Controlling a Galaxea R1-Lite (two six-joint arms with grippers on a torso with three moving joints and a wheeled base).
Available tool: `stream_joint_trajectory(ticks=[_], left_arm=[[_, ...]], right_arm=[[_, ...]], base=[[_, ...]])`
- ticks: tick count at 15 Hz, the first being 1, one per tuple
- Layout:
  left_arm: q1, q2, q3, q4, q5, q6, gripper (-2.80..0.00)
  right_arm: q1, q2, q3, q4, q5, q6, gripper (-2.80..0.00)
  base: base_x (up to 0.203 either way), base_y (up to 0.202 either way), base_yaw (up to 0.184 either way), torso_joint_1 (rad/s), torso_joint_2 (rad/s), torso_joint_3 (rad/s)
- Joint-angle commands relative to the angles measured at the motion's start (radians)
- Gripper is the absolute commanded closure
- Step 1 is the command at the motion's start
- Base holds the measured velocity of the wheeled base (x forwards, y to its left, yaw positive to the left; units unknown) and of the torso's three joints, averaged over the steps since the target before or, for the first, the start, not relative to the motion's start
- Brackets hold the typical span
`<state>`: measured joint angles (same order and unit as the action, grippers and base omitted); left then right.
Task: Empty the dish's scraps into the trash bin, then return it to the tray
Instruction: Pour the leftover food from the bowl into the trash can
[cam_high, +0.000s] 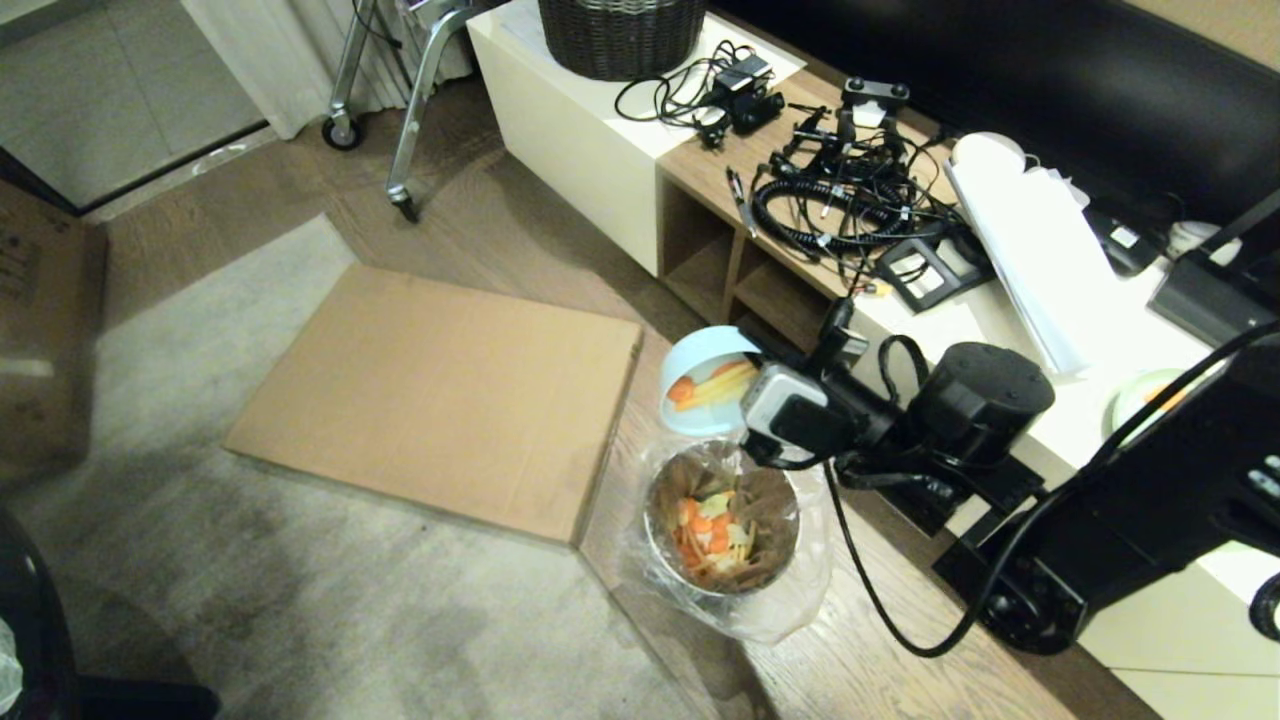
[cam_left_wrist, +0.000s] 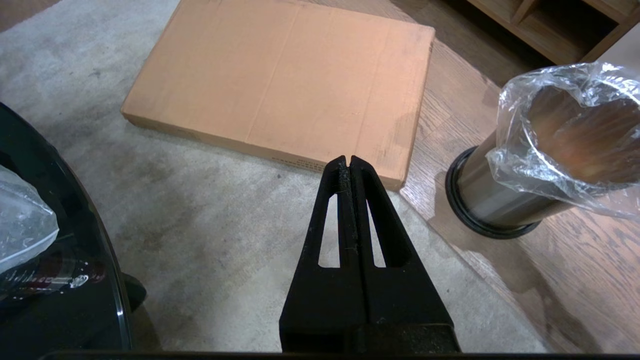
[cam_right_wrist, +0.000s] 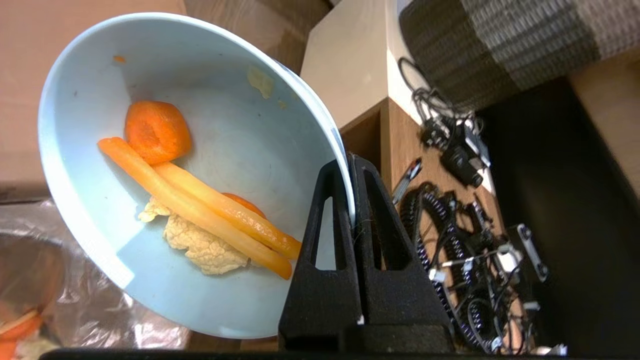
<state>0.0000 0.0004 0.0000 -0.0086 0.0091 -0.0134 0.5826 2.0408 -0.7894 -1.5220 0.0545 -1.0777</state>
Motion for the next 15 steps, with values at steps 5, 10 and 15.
stream_joint_trajectory(ticks=[5,10,15], left_arm=[[0.000,0.000,0.000,-0.001,0.000,0.000,0.00],[0.000,0.000,0.000,-0.001,0.000,0.000,0.00],[0.000,0.000,0.000,-0.001,0.000,0.000,0.00]], right_arm=[[-0.019,-0.035,0.040,-0.048,0.203,-0.076,0.00],[-0.076,-0.050,0.063,-0.048,0.311,-0.136,0.00],[-0.111,-0.024,0.048,-0.048,0.416,-0.183,0.00]], base=[[0.000,0.000,0.000,0.000,0.00,0.000],[0.000,0.000,0.000,0.000,0.00,0.000],[0.000,0.000,0.000,0.000,0.00,0.000]])
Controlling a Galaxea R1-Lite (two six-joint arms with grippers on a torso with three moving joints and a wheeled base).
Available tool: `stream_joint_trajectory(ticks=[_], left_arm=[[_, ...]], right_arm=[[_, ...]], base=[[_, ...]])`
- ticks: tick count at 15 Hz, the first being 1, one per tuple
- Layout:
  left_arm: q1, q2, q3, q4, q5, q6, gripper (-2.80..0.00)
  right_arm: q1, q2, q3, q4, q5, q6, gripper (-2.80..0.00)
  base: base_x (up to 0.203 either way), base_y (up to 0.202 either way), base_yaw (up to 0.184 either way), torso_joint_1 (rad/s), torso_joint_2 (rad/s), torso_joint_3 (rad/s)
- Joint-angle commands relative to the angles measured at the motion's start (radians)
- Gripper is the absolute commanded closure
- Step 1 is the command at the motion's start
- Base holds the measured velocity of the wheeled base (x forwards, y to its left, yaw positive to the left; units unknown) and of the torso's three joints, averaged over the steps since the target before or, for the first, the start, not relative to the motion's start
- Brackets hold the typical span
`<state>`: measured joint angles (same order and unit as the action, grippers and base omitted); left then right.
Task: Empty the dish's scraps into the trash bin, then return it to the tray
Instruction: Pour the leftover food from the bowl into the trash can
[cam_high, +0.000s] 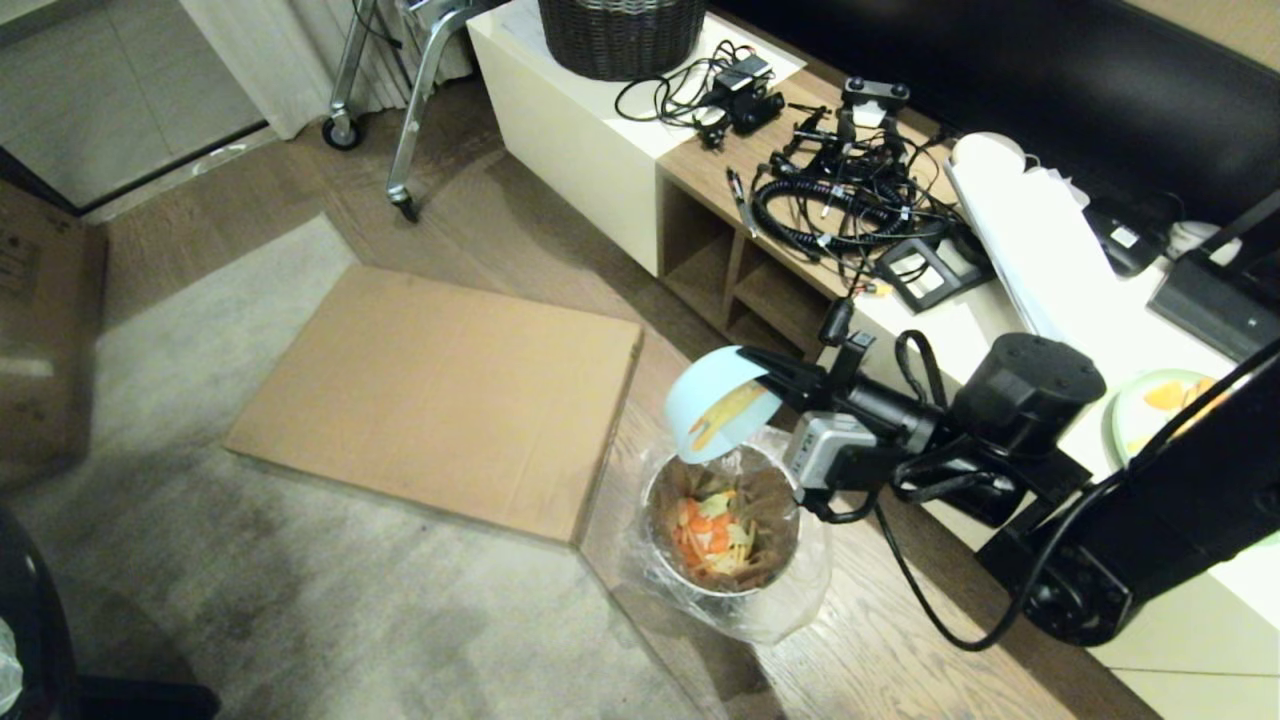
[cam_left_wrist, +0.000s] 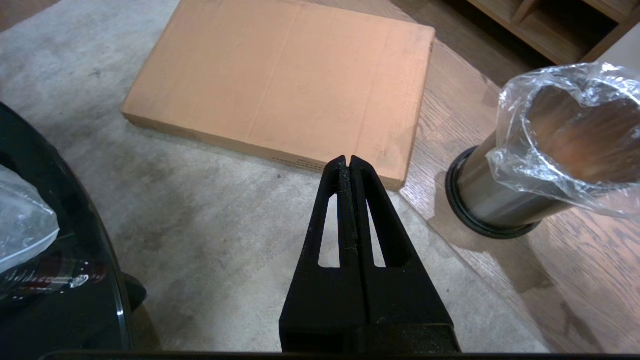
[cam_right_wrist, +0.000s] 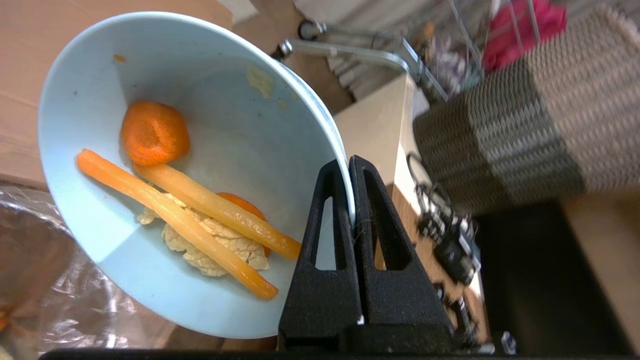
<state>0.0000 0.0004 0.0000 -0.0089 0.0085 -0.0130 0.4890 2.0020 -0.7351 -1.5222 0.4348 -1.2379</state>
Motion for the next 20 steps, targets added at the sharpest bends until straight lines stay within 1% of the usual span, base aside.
stream_joint_trajectory(ticks=[1,5,7,8,10,12,16,20], left_arm=[[0.000,0.000,0.000,0.000,0.001,-0.001,0.00],[0.000,0.000,0.000,0.000,0.001,-0.001,0.00],[0.000,0.000,0.000,0.000,0.001,-0.001,0.00],[0.000,0.000,0.000,0.000,0.001,-0.001,0.00],[0.000,0.000,0.000,0.000,0.001,-0.001,0.00],[0.000,0.000,0.000,0.000,0.001,-0.001,0.00],[0.000,0.000,0.000,0.000,0.001,-0.001,0.00],[0.000,0.000,0.000,0.000,0.001,-0.001,0.00]], right_arm=[[-0.027,0.023,-0.013,-0.048,0.075,-0.035,0.00],[-0.063,0.057,-0.029,-0.048,0.165,-0.100,0.00],[-0.069,0.077,-0.072,-0.048,0.206,-0.120,0.00],[-0.071,0.088,-0.092,-0.048,0.214,-0.130,0.00],[-0.079,0.105,-0.119,-0.048,0.216,-0.134,0.00],[-0.080,0.121,-0.182,-0.048,0.217,-0.138,0.00],[-0.081,0.150,-0.236,-0.048,0.217,-0.140,0.00],[-0.081,0.176,-0.252,-0.048,0.216,-0.138,0.00]], base=[[0.000,0.000,0.000,0.000,0.00,0.000],[0.000,0.000,0.000,0.000,0.00,0.000],[0.000,0.000,0.000,0.000,0.00,0.000],[0.000,0.000,0.000,0.000,0.00,0.000],[0.000,0.000,0.000,0.000,0.00,0.000],[0.000,0.000,0.000,0.000,0.00,0.000],[0.000,0.000,0.000,0.000,0.00,0.000],[0.000,0.000,0.000,0.000,0.00,0.000]])
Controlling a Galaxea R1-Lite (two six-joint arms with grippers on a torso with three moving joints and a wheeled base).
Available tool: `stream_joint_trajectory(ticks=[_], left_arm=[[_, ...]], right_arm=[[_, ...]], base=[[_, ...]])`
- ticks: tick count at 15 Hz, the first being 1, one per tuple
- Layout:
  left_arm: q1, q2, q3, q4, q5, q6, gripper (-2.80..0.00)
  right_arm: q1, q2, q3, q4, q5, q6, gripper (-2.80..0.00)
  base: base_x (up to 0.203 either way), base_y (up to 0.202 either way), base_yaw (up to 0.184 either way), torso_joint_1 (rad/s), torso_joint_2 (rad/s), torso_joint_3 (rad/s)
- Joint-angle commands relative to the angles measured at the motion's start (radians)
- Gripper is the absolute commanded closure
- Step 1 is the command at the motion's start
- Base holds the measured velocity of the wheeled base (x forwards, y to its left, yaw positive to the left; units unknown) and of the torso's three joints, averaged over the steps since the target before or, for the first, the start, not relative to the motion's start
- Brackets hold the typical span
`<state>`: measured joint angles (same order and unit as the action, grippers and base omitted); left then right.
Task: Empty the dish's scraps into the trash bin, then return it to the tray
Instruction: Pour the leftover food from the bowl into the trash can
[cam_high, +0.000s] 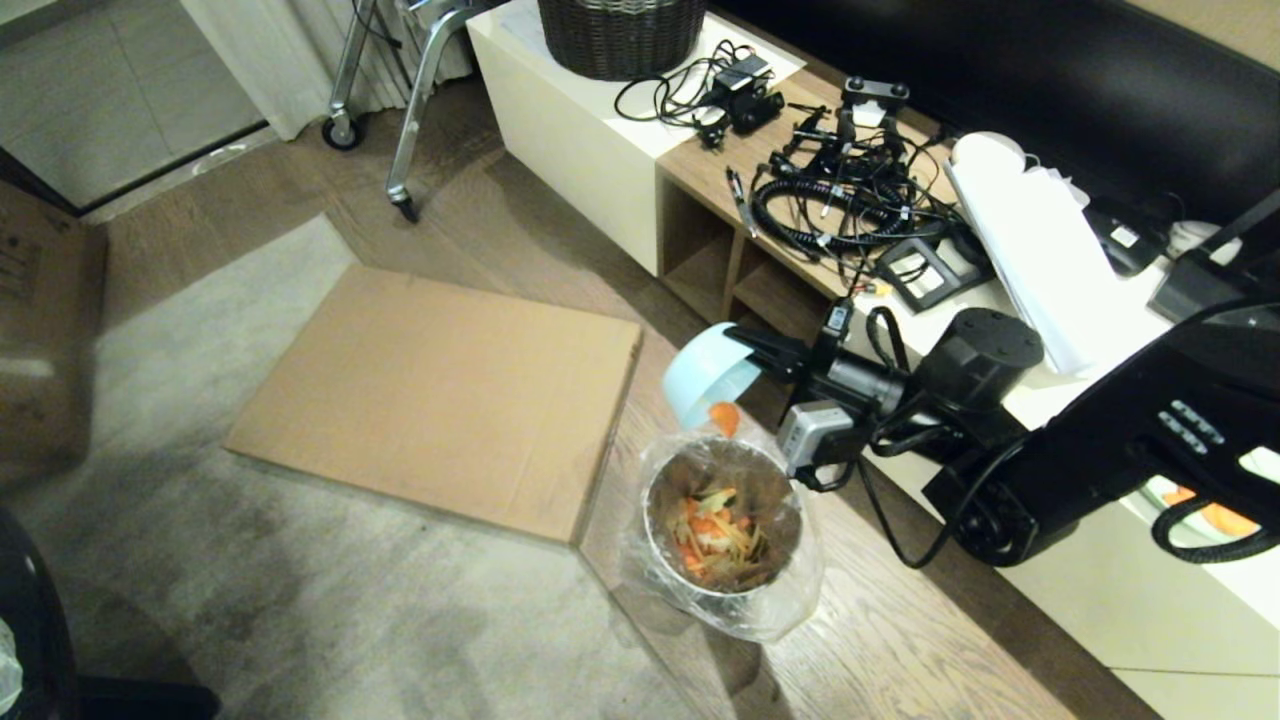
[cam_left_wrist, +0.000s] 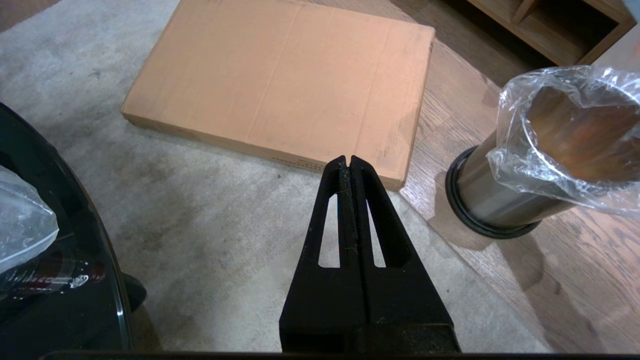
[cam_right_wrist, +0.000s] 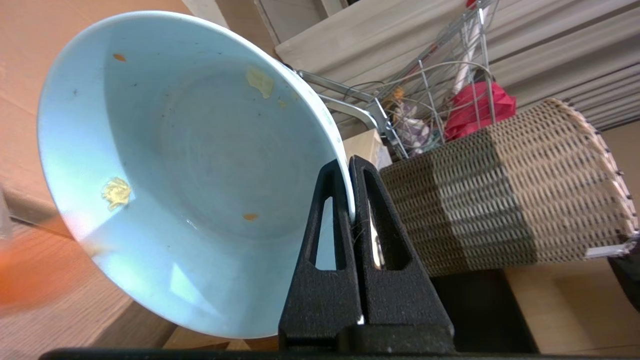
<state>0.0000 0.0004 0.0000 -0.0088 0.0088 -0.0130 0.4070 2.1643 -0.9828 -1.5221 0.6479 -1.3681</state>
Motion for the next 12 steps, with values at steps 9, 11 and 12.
stream_joint_trajectory(ticks=[9,11,12], left_arm=[[0.000,0.000,0.000,0.000,0.000,-0.001,0.00],[0.000,0.000,0.000,0.000,0.000,-0.001,0.00],[0.000,0.000,0.000,0.000,0.000,-0.001,0.00]], right_arm=[[0.001,0.027,-0.015,-0.048,0.004,-0.008,0.00],[0.000,0.010,0.006,-0.048,0.002,-0.005,0.00],[-0.002,-0.001,0.013,-0.048,-0.001,-0.003,0.00]], base=[[0.000,0.000,0.000,0.000,0.00,0.000],[0.000,0.000,0.000,0.000,0.00,0.000],[0.000,0.000,0.000,0.000,0.00,0.000]])
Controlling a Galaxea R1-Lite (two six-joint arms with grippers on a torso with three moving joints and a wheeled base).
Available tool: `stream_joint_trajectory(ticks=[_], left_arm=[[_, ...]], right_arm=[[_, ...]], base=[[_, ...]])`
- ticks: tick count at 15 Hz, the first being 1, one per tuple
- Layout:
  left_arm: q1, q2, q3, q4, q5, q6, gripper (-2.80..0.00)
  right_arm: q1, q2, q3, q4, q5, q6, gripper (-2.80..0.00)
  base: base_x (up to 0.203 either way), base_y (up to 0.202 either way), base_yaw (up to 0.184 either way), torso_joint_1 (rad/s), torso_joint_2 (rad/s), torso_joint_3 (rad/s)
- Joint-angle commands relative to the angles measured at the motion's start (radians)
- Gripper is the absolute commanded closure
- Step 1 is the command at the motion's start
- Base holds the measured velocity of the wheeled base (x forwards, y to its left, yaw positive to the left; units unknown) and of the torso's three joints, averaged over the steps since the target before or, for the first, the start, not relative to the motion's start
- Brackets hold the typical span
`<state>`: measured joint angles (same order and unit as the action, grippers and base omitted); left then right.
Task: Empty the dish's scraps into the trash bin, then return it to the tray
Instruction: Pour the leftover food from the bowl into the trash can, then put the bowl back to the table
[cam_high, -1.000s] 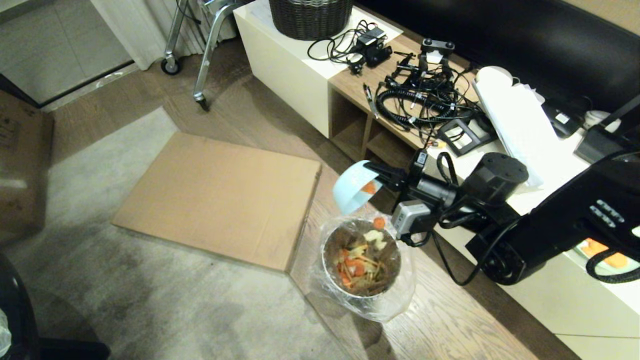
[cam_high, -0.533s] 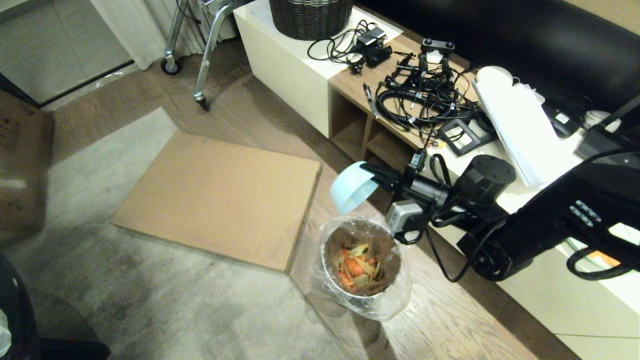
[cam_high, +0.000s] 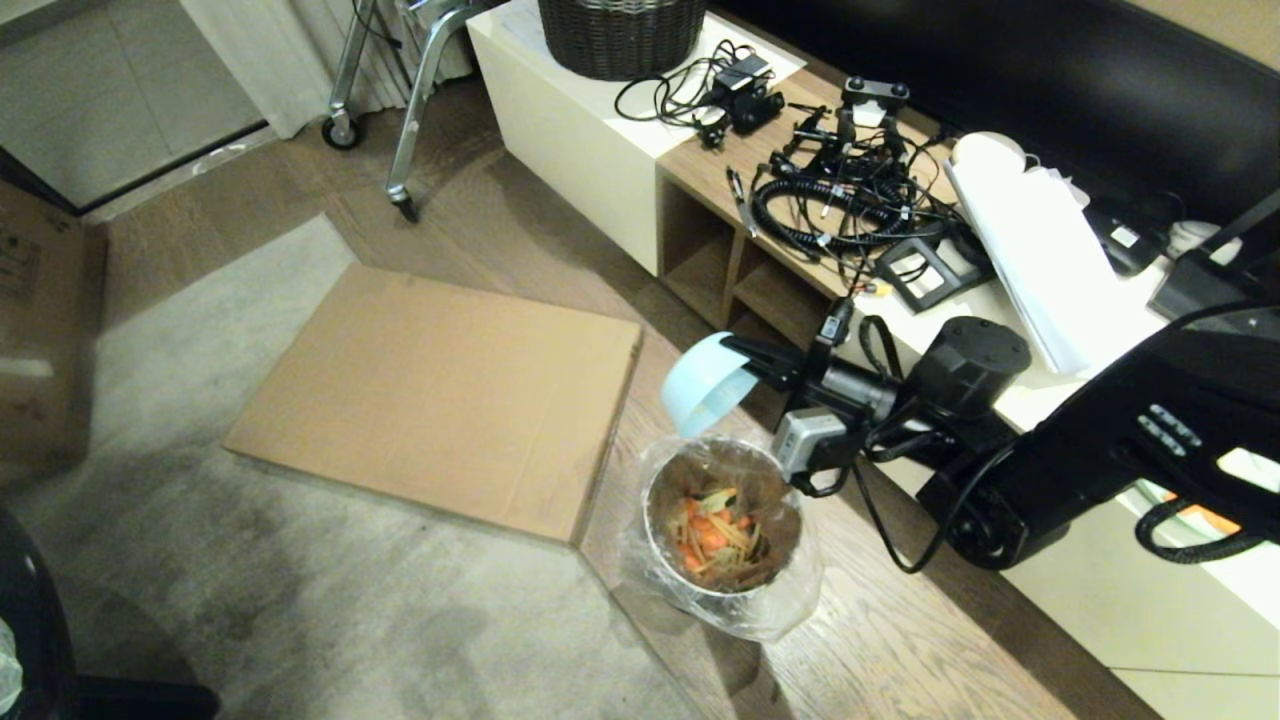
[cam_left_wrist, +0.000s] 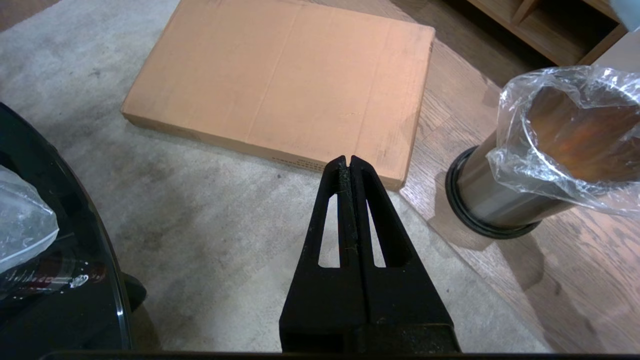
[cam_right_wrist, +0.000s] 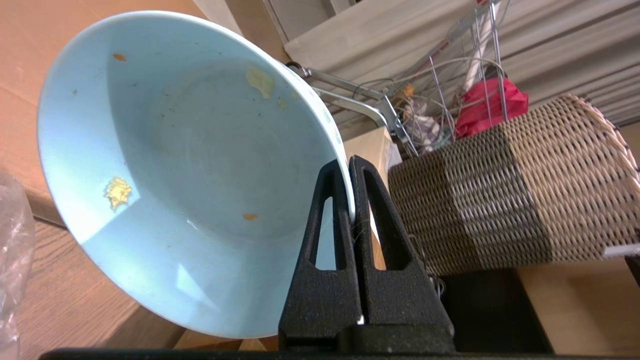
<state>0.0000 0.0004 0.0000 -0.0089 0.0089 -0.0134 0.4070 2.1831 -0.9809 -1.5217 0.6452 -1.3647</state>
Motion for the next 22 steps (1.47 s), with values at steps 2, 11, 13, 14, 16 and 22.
stream_joint_trajectory(ticks=[2,11,13,14,16,22], left_arm=[[0.000,0.000,0.000,0.000,0.000,0.000,0.00],[0.000,0.000,0.000,0.000,0.000,0.000,0.00],[0.000,0.000,0.000,0.000,0.000,0.000,0.00],[0.000,0.000,0.000,0.000,0.000,0.000,0.00],[0.000,0.000,0.000,0.000,0.000,0.000,0.00],[0.000,0.000,0.000,0.000,0.000,0.000,0.00]], right_arm=[[-0.007,-0.048,0.025,-0.048,-0.009,0.001,0.00],[-0.089,-0.183,0.219,-0.048,-0.146,0.089,0.00],[-0.104,-0.206,0.233,-0.048,-0.156,0.106,0.00],[-0.108,-0.219,0.247,-0.048,-0.178,0.110,0.00],[-0.109,-0.243,0.282,-0.048,-0.234,0.126,0.00],[-0.110,-0.325,0.477,-0.025,-0.424,0.203,0.00]], base=[[0.000,0.000,0.000,0.000,0.00,0.000],[0.000,0.000,0.000,0.000,0.00,0.000],[0.000,0.000,0.000,0.000,0.00,0.000],[0.000,0.000,0.000,0.000,0.00,0.000],[0.000,0.000,0.000,0.000,0.00,0.000],[0.000,0.000,0.000,0.000,0.00,0.000]])
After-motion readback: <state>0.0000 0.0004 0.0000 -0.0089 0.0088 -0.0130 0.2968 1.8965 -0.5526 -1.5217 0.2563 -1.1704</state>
